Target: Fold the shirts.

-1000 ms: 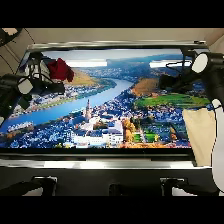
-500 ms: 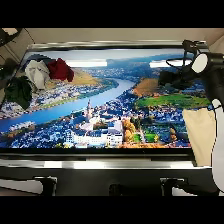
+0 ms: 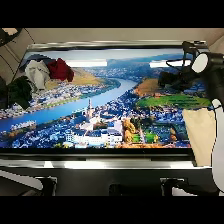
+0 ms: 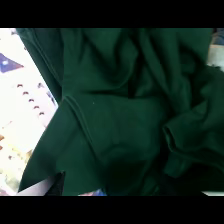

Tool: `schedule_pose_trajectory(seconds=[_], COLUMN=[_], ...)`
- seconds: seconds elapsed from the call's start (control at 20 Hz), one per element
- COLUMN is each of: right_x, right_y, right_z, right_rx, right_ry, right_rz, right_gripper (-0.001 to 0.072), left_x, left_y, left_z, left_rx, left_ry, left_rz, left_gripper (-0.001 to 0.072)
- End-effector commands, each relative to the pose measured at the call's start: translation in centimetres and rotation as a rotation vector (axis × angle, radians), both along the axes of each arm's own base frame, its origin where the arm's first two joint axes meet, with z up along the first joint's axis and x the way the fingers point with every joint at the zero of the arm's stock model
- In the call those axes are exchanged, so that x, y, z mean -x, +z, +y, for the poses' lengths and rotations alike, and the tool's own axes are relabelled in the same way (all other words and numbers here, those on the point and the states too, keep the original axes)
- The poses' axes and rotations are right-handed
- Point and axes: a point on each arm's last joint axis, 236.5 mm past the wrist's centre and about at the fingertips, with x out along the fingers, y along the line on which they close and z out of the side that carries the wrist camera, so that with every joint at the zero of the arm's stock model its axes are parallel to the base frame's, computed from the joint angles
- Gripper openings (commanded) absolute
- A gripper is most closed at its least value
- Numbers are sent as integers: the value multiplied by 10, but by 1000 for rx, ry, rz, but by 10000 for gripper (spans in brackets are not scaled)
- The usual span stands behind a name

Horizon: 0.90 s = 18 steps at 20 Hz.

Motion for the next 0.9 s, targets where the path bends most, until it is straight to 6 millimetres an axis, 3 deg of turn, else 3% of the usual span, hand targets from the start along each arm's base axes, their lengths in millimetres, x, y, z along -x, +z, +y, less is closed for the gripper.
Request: schedule_pose_trajectory(seconds=[0.0,0.2,0.35,0.4,0.5,0.55,0.6,0.7,0.8,0.85], right_x=[5,14,17,20,26,29,31,40,47,48], right_y=[-1,-2,-1,-2,-5,-6,-7,-9,-7,-3], right_z=[14,28,37,38,38,37,36,35,30,26], right_rx=[-57,-118,-157,-159,-156,-152,-146,-128,-93,-74], right_ry=[15,34,43,46,51,54,57,79,104,105], right_rz=[24,60,75,86,115,130,138,167,175,164], right_gripper=[650,650,650,650,651,652,652,652,651,651], left_x=[-28,-52,-56,-56,-56,-56,-58,-64,-64,-57], left_y=[-18,-22,-39,-44,-44,-37,-24,32,126,185], left_z=[8,14,8,6,-3,-9,-14,-17,-22,-34], left_rx=[24,45,96,102,125,135,114,-5,-214,-329], left_ry=[8,40,50,45,18,-13,-60,-145,-209,-247], left_rz=[-141,-276,-279,-273,-268,-275,-293,-369,-489,-561], left_gripper=[705,704,669,524,48,36,35,34,34,33])
